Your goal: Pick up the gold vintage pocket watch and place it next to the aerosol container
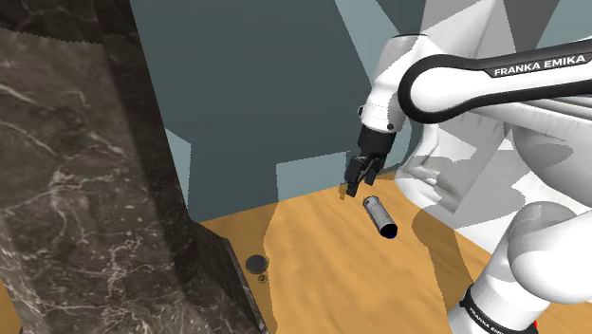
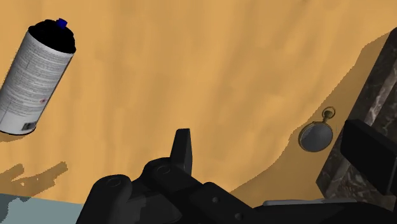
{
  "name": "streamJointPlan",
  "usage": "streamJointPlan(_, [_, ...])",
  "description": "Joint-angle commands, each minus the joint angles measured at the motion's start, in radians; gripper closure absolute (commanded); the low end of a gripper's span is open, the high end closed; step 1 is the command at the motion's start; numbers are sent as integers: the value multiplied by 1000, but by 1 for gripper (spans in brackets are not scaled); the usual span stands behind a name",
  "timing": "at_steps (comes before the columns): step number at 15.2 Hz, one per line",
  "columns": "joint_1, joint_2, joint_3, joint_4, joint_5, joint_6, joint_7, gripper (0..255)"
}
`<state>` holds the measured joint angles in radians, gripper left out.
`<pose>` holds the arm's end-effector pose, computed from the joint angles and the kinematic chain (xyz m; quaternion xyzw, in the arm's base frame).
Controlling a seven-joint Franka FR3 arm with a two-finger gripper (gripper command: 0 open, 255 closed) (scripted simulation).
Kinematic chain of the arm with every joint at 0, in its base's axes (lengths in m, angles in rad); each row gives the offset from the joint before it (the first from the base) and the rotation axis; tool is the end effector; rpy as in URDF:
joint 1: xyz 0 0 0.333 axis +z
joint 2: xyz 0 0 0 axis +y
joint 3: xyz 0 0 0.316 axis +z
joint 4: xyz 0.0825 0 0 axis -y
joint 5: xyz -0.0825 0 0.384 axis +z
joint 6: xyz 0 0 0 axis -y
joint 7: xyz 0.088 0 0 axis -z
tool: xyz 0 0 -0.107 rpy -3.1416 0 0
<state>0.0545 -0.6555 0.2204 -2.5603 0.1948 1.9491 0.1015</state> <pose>0.3406 0.1131 0.4768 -0.9991 -0.0311 -0.0142 0.0270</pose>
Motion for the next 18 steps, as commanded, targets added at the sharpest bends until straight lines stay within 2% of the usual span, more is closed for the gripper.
streamJointPlan(1, [8, 54, 33, -12, 14, 81, 22, 0])
streamJointPlan(7, [17, 246, 131, -18, 23, 315, 93, 0])
streamJointPlan(11, [7, 401, 197, 9, -15, 464, 162, 0])
streamJointPlan(15, [-12, 572, 256, 60, -118, 596, 270, 0])
streamJointPlan(18, [-12, 709, 273, 115, -251, 675, 387, 0])
